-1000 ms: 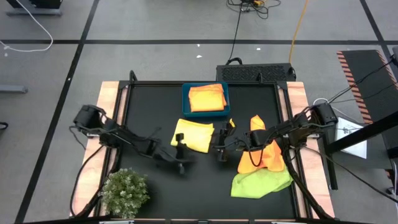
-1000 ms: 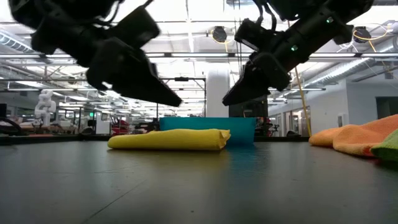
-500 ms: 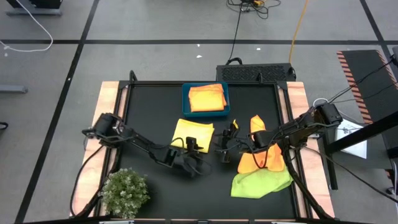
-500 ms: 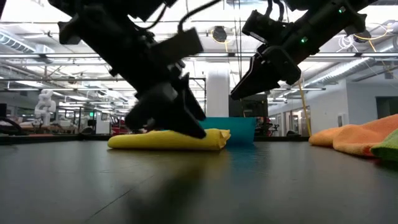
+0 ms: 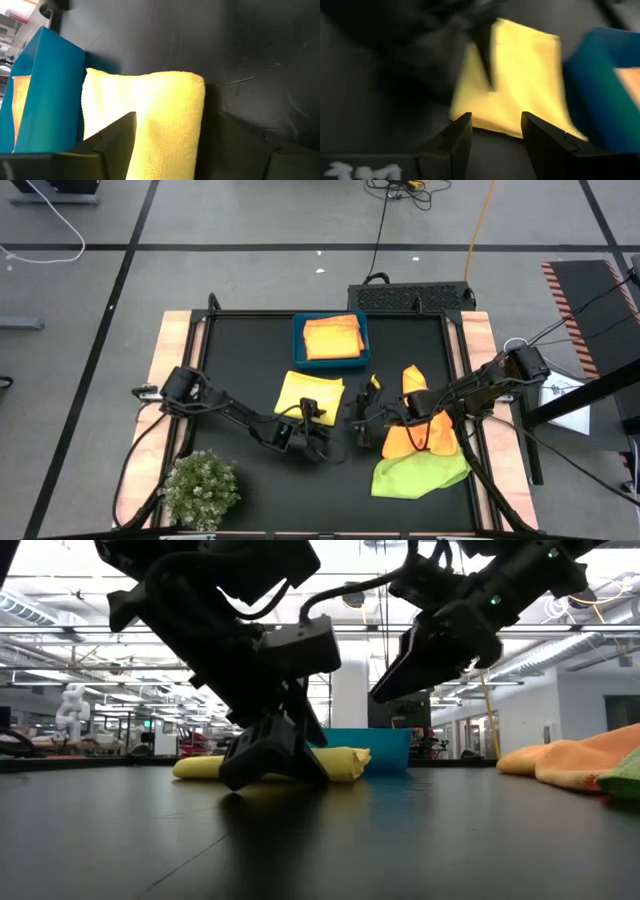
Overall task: Fold microfiber towels
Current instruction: Put the yellow microfiber towel into the blue bin
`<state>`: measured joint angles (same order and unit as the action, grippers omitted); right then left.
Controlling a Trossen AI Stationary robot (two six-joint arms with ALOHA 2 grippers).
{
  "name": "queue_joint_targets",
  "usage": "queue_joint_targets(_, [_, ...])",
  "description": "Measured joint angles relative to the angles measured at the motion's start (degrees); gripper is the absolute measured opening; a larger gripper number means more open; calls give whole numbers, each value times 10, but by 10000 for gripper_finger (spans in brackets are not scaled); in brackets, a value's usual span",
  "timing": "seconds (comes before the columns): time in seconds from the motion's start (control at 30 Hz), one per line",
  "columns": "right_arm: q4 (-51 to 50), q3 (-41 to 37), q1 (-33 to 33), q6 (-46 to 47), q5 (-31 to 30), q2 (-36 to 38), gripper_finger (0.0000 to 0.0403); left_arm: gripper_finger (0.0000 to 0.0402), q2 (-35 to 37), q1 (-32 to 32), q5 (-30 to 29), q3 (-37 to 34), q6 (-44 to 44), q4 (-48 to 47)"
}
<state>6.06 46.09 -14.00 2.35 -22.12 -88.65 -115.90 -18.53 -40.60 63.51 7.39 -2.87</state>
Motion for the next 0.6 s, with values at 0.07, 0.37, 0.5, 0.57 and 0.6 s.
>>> queue_joint_targets(0.07, [1,0,-1,1,28,-1,162,257,0,4,3,0,0,-1])
queue_joint_targets(0.37, [30,0,-24,-14,44,-37,162,157,0,11,37,0,2,-7])
queue_joint_targets(0.5, [38,0,-30,-26,44,-53,162,98,0,12,37,0,2,-9])
queue_joint_targets(0.57, [54,0,-34,-42,43,-64,162,68,0,12,37,-1,3,-8])
queue_joint_targets(0.6, [60,0,-38,-49,44,-70,162,53,0,12,37,-1,4,-7])
